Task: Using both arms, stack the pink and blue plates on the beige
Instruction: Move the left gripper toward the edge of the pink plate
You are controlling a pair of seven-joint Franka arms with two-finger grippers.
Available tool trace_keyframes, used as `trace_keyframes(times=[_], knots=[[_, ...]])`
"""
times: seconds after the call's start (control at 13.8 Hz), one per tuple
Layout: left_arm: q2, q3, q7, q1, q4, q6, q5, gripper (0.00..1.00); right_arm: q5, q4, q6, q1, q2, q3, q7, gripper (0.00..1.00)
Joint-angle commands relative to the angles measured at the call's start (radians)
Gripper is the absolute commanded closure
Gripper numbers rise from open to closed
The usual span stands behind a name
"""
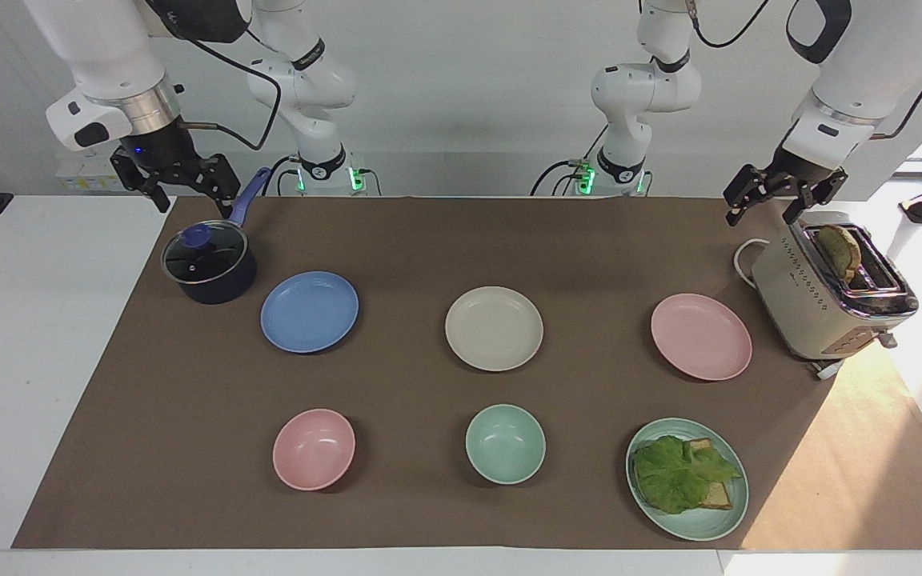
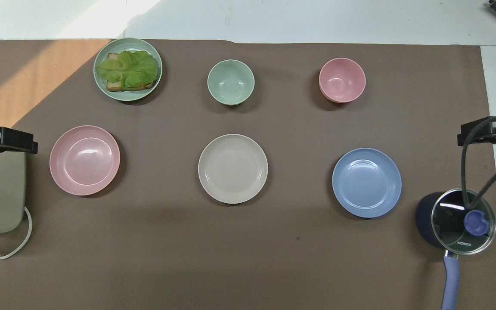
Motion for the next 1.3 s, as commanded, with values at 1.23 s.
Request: trace_keyframes(times=[1.23], knots=[[-0.014, 0.011, -0.010, 0.003, -0.187, 0.132, 0.017, 0.00, 0.001, -0.018, 0.004, -0.011, -0.017, 0.007, -0.016, 0.00]])
